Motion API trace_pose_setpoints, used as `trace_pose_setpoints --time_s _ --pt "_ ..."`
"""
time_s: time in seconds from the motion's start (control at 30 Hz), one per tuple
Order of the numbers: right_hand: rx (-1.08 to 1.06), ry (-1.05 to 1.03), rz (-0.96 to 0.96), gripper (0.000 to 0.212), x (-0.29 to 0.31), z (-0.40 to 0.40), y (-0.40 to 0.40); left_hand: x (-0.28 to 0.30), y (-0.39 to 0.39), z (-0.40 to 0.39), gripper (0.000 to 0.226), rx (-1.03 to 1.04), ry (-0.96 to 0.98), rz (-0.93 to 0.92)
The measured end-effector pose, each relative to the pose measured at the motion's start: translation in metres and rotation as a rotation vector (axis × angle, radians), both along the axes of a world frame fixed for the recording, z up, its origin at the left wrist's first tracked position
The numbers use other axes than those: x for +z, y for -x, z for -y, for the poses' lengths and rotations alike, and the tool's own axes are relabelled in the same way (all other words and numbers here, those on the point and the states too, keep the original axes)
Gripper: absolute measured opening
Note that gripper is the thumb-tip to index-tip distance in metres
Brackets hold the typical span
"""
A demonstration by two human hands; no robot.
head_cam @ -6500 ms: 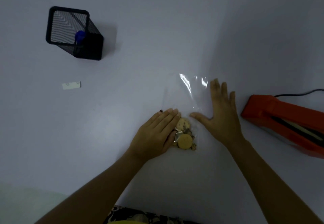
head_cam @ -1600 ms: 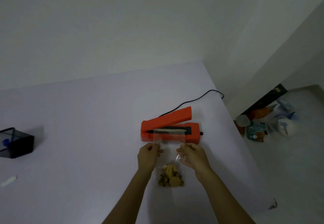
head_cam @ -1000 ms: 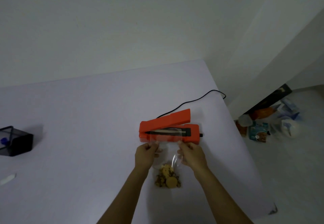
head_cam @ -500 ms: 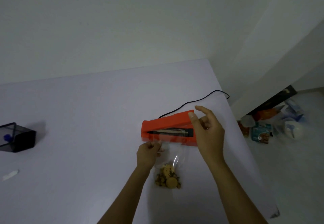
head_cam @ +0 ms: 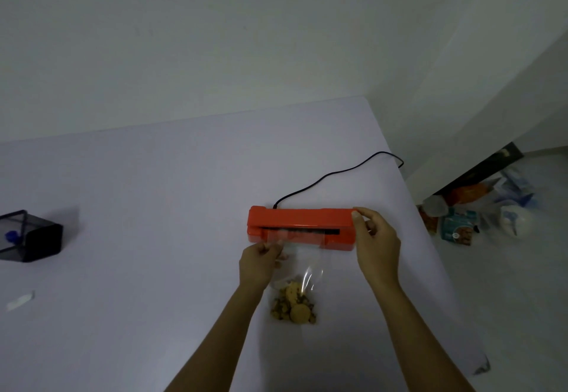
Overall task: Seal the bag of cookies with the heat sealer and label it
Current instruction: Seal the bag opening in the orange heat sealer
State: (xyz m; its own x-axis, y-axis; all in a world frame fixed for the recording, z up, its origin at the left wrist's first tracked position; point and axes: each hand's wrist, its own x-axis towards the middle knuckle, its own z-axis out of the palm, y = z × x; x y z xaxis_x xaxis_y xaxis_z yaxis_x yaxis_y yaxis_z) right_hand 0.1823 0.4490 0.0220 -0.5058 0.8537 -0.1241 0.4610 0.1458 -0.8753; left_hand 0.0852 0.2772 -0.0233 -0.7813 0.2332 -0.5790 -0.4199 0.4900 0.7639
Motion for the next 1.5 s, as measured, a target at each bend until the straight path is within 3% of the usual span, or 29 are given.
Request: trace_pose_setpoints --time_s 0.37,0.7,0.83,1.07,1.5 --pt "-0.005 0.048 0.091 0.025 -0.022 -0.009 -0.004 -0.005 0.001 0.004 0.022 0.018 -0.057 0.026" --pt "0.102 0.269 0.358 0.070 -0.027 -0.047 -0.005 -0.021 0.012 0.035 0.023 -0.291 0.000 0.182" --pt "0.113 0.319 0.344 0.050 -0.020 -0.049 -0.003 -0.026 0.014 0.041 0.017 -0.287 -0.021 0.191" --pt "0.081 0.384 0.360 0.054 -0.010 -0.050 0.001 -0.029 0.017 0.038 0.015 -0.298 -0.007 0.221" --pt "0.086 0.348 0.338 0.041 -0.006 -0.046 0.000 -0.032 0.021 0.035 0.013 -0.295 0.033 0.245"
